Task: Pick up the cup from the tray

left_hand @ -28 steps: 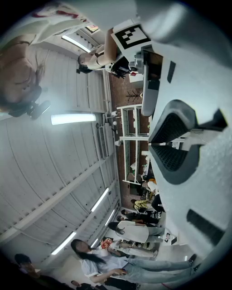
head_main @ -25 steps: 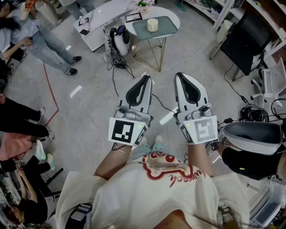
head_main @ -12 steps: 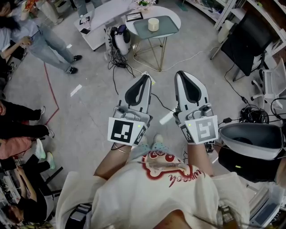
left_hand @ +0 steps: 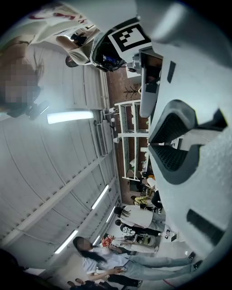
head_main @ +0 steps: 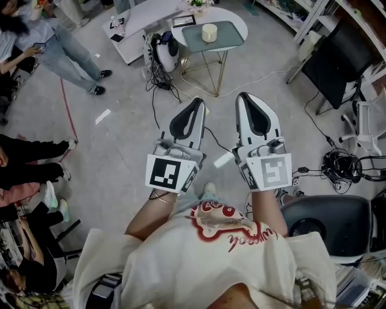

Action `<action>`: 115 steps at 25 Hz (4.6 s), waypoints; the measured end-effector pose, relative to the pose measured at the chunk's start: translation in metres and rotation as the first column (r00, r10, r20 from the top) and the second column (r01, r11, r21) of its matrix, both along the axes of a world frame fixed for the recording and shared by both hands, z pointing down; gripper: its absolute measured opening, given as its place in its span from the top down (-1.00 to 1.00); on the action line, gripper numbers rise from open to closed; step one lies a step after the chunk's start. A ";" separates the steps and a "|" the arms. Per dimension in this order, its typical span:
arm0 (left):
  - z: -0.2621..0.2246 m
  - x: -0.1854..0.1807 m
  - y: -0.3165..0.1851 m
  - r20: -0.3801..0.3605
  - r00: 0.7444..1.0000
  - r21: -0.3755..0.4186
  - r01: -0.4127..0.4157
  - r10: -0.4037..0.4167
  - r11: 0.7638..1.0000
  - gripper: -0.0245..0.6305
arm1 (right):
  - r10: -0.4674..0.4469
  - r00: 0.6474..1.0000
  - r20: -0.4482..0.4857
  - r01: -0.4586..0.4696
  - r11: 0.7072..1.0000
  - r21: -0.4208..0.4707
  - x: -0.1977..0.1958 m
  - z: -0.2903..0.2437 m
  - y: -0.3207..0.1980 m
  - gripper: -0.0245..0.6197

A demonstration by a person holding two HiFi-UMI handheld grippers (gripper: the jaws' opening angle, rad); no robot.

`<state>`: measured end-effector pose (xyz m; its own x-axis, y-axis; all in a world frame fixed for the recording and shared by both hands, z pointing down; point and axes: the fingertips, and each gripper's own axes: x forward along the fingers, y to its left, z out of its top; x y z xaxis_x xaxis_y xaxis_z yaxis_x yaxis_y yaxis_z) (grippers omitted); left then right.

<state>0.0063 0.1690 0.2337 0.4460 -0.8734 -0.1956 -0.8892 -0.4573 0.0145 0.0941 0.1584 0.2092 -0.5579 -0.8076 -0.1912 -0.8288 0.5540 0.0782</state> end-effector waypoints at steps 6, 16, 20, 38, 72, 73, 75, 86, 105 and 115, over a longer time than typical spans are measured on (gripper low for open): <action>0.004 0.013 -0.010 0.007 1.000 0.003 0.012 -0.012 1.000 0.85 | -0.021 1.000 0.009 0.021 1.000 -0.006 0.009 0.004 -0.016 0.84; 0.014 0.004 -0.096 -0.003 1.000 -0.004 -0.012 0.012 1.000 0.85 | 0.006 1.000 -0.008 -0.006 1.000 -0.017 -0.001 0.013 -0.093 0.84; 0.016 -0.012 -0.153 -0.007 1.000 -0.008 -0.027 0.027 1.000 0.85 | 0.021 1.000 0.000 -0.021 1.000 -0.017 -0.018 0.014 -0.149 0.84; 0.018 -0.063 -0.348 0.009 0.995 -0.039 -0.104 0.104 0.994 0.85 | 0.110 0.993 0.029 -0.109 0.994 -0.027 -0.071 0.005 -0.333 0.84; 0.139 -0.065 -0.417 -0.017 0.999 -0.249 -0.054 0.052 0.967 0.85 | 0.159 0.979 -0.132 -0.197 0.907 -0.373 -0.089 0.283 -0.502 0.53; 0.145 -0.067 -0.417 -0.005 0.999 -0.251 -0.051 0.051 0.967 0.85 | 0.164 0.977 -0.136 -0.205 0.897 -0.391 -0.090 0.293 -0.506 0.51; 0.154 -0.070 -0.416 0.016 0.999 -0.249 -0.045 0.051 0.968 0.85 | 0.174 0.973 -0.152 -0.223 0.877 -0.425 -0.091 0.313 -0.513 0.50; 0.168 -0.057 -0.414 -0.028 0.997 -0.306 -0.076 0.071 0.949 0.85 | 0.179 0.966 -0.186 -0.249 0.839 -0.484 -0.095 0.358 -0.531 0.38; 0.175 -0.070 -0.408 0.005 0.998 -0.319 -0.059 0.064 0.946 0.85 | 0.262 0.942 -0.212 -0.329 0.851 -0.409 -0.086 0.354 -0.542 0.74; 0.174 -0.072 -0.409 0.004 0.998 -0.315 -0.059 0.063 0.947 0.85 | 0.276 0.947 -0.166 -0.319 0.871 -0.374 -0.083 0.328 -0.539 0.75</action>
